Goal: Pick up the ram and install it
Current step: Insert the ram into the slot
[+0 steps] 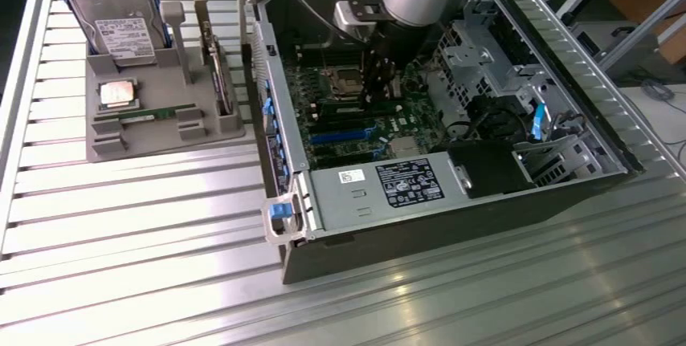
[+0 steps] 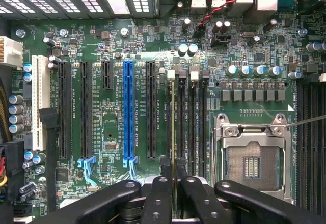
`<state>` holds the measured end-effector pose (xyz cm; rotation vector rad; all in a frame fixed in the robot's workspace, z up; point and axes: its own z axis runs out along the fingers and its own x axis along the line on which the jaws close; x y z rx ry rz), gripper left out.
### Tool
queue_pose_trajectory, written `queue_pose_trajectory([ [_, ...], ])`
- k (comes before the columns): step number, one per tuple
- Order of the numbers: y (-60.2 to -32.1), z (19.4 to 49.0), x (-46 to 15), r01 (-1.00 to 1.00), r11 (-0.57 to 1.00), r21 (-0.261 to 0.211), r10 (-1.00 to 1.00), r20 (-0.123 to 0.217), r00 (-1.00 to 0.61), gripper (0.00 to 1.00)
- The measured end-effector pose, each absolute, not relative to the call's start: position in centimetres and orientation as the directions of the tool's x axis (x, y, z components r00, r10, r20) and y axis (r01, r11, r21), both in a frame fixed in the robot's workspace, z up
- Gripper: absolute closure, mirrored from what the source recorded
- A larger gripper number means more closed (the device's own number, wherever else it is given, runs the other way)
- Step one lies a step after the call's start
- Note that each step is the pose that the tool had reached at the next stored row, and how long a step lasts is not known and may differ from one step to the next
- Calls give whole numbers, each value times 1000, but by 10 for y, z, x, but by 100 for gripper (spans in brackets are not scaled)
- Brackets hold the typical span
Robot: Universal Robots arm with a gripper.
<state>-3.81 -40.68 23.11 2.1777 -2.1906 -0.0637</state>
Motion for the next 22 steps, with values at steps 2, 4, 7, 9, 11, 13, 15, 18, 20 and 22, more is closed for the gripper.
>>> queue_pose_trajectory([
  [2,-407,231,-38,-998,6,66,-1000,8,-6,87],
  [4,-407,230,-38,-998,6,66,-1000,8,-6,87],
  [7,-407,230,-38,-998,6,66,-1000,8,-6,87],
  [9,-407,230,-38,-998,6,66,-1000,8,-6,86],
  [11,-407,230,-38,-998,6,66,-1000,8,-6,80],
  [13,-407,231,-38,-998,6,66,-1000,8,-6,80],
  [15,-407,245,-38,-998,6,66,-1000,10,-6,80],
  [18,-407,253,-38,-998,7,66,-1000,12,-6,87],
  [20,-407,253,-28,-997,7,74,-1000,11,-6,90],
  [22,-407,253,-13,-996,7,84,-1000,11,-6,90],
])
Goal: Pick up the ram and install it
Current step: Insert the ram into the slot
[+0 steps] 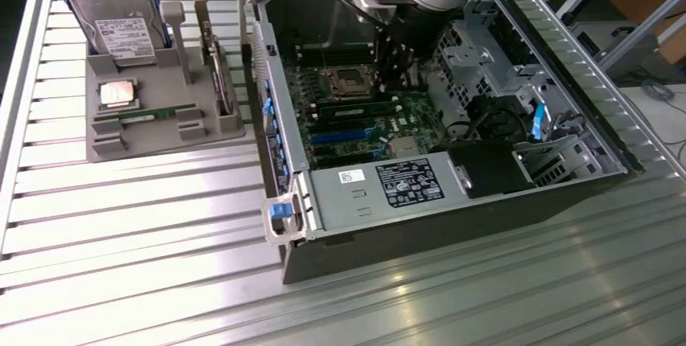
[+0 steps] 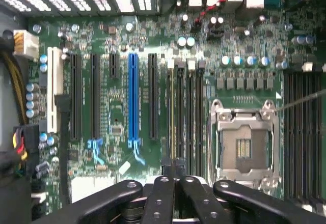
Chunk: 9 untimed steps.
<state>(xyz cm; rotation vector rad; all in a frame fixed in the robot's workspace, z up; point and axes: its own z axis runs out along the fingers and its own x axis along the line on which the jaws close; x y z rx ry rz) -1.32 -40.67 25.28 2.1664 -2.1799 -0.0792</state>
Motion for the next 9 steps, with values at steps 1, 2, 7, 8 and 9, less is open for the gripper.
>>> queue_pose_trajectory([
  [1,-407,253,-3,-996,7,89,-1000,11,-6,90],
  [2,-407,253,6,-996,7,92,-1000,12,-5,90],
  [7,-407,260,21,-995,7,95,-1000,11,-5,90],
  [8,-407,262,23,-995,7,96,-1000,11,-5,90],
  [9,-407,262,30,-995,7,99,-1000,11,-5,90],
])
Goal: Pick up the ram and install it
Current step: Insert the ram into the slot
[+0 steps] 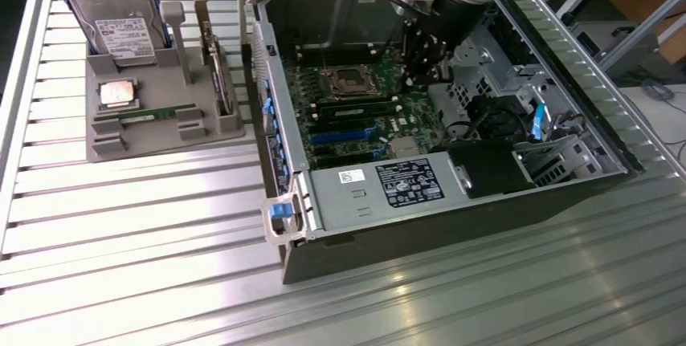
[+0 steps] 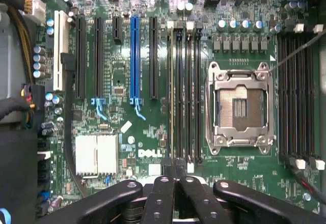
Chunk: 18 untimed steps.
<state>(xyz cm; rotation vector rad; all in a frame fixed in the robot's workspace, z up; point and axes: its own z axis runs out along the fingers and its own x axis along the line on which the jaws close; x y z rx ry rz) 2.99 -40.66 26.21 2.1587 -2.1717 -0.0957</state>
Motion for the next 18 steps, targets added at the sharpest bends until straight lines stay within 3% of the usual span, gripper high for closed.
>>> queue_pose_trajectory([
  [18,-407,282,64,-994,6,109,-1000,10,-5,90],
])
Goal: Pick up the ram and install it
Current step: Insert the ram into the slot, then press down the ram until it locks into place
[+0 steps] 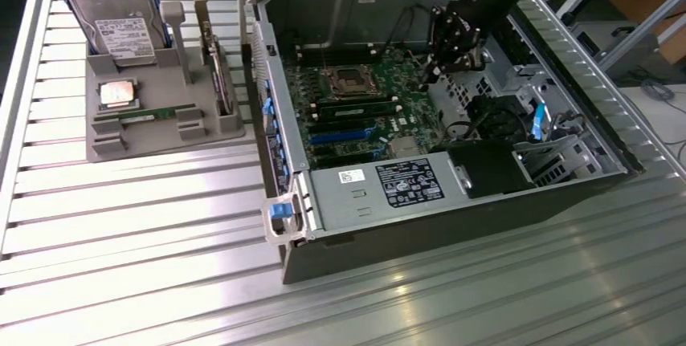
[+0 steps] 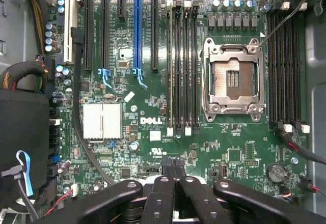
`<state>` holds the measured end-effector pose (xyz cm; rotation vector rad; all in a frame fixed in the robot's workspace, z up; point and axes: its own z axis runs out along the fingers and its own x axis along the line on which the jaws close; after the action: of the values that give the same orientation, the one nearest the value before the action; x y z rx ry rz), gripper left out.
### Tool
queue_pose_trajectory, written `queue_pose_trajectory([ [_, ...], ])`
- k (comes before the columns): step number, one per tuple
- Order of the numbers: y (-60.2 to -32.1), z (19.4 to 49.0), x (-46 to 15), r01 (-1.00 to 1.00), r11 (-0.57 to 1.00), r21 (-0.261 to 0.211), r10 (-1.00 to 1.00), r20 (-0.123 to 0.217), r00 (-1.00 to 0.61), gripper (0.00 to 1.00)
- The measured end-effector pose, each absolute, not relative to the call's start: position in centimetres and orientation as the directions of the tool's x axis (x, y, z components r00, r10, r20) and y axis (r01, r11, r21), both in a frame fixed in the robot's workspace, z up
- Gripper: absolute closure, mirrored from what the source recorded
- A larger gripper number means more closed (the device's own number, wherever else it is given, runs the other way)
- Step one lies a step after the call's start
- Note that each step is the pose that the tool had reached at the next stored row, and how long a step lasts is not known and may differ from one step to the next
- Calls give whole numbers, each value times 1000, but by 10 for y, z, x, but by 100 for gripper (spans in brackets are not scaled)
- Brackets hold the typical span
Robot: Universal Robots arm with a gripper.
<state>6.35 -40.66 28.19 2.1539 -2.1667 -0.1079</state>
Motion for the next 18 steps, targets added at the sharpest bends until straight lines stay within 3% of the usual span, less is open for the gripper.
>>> queue_pose_trajectory([
  [11,-407,281,46,-994,6,109,-1000,10,-5,90],
  [18,-404,263,30,-994,6,110,-1000,10,-5,90],
])
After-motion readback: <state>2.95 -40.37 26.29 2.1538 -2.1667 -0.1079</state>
